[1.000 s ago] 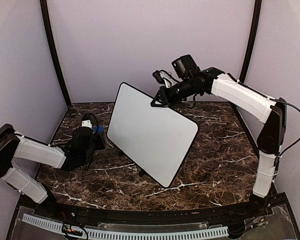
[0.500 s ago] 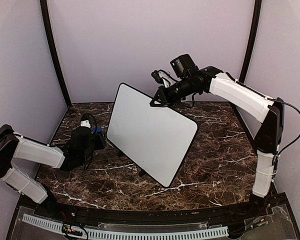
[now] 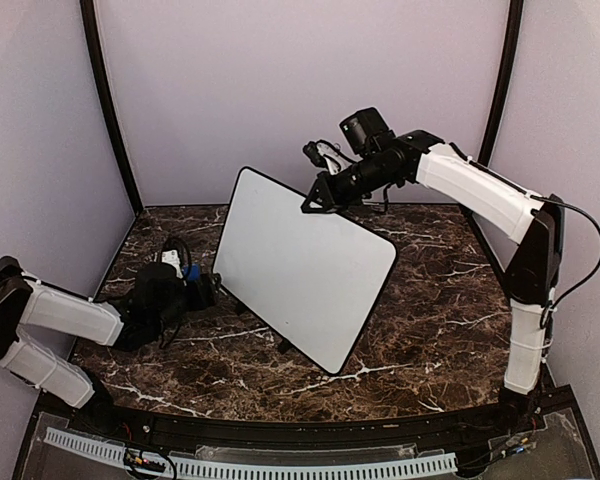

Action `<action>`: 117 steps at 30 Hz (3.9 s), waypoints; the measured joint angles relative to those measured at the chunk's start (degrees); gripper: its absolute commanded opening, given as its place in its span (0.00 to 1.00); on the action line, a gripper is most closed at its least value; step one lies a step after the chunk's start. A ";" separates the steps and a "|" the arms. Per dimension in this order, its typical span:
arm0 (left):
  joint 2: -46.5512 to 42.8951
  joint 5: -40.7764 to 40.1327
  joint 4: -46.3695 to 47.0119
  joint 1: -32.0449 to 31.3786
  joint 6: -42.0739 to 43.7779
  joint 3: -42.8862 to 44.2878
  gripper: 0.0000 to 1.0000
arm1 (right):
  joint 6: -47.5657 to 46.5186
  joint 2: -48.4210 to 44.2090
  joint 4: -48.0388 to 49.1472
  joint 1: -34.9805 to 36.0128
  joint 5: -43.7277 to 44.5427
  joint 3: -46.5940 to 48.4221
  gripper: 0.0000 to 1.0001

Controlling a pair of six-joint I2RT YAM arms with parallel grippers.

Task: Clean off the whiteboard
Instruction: Place the whiteboard eraser at the center of the board.

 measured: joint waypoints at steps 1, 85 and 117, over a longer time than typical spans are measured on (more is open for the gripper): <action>-0.07 0.74 -0.04 -0.02 0.09 -0.20 0.87 | -0.04 0.04 -0.15 -0.15 -0.07 0.00 0.06; 13.03 9.38 0.61 -5.90 21.51 2.86 0.47 | -4.37 -8.28 -5.46 -6.54 13.27 -5.64 0.44; 7.93 2.34 -20.11 0.15 2.01 10.05 0.99 | -3.72 -11.63 -3.56 -6.54 12.55 -8.11 0.47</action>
